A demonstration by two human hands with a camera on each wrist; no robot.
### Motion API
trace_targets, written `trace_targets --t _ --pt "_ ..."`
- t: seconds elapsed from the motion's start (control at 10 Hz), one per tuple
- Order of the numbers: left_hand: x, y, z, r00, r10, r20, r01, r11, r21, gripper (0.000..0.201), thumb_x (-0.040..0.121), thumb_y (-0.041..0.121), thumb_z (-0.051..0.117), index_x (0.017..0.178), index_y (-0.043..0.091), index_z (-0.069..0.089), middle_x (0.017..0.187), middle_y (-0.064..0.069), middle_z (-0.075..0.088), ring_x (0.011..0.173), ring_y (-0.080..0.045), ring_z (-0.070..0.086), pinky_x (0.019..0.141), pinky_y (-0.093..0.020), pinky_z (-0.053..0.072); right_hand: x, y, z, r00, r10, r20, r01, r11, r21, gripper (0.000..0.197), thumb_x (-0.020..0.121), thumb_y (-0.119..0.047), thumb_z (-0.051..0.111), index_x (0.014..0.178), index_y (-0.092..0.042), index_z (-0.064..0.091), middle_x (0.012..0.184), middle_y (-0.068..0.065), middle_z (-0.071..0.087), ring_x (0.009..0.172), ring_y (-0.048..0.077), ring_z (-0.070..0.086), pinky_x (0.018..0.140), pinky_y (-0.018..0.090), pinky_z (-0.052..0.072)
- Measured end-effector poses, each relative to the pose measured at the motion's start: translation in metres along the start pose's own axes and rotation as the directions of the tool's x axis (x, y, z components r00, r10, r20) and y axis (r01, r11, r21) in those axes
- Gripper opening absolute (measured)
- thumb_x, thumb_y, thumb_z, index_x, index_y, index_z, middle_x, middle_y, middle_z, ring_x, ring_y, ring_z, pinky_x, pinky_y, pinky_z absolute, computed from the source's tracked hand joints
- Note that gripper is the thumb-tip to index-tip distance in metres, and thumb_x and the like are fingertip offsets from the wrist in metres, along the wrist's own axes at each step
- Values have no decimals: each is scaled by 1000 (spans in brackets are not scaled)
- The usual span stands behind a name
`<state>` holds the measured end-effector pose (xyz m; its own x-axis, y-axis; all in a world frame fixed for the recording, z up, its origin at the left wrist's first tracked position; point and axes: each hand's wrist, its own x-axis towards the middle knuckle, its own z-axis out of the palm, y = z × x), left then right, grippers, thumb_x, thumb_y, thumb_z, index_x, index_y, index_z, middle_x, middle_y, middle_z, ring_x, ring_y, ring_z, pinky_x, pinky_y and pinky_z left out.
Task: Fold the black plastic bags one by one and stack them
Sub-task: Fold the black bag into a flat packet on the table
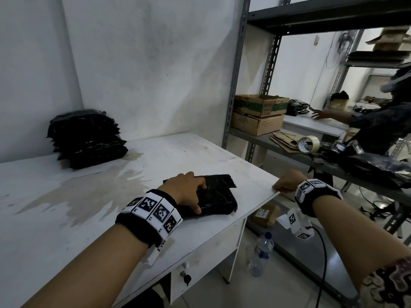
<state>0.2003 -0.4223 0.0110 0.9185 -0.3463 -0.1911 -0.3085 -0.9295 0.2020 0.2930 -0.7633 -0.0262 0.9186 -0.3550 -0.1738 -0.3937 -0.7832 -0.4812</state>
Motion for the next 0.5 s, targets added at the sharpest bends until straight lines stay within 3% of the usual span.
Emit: trace_targets --t 0.1,0.2,0.3,0.5 --pt "0 0 0 1000 0 -2 0 1000 0 69 74 34 79 133 30 44 128 -2 42 121 -24 40 101 -41 40 2 0 -2 1000 -17 8 18 1000 -4 16 79 -12 77 71 -2 68 57 2 64 52 11 58 46 17 43" --pt "0 1 -1 1000 2 1 -2 1000 -1 69 74 33 79 134 30 43 129 -2 41 122 -24 40 100 -39 39 3 2 0 1000 -9 2 9 1000 10 18 81 -10 75 68 -2 65 52 2 63 48 11 57 42 17 44" --pt "0 0 -1 1000 2 1 -2 1000 -4 70 74 33 79 134 30 43 129 -2 41 122 -24 40 100 -40 40 5 5 -2 1000 13 0 -13 994 107 16 77 -3 78 69 1 65 62 10 65 51 15 60 50 21 54" --pt "0 1 -2 1000 3 3 -3 1000 1 70 74 33 79 134 30 43 129 -2 41 121 -23 40 100 -40 40 2 2 -6 998 -33 -48 37 995 94 19 71 -5 84 69 -1 66 63 9 69 60 19 67 69 30 60"
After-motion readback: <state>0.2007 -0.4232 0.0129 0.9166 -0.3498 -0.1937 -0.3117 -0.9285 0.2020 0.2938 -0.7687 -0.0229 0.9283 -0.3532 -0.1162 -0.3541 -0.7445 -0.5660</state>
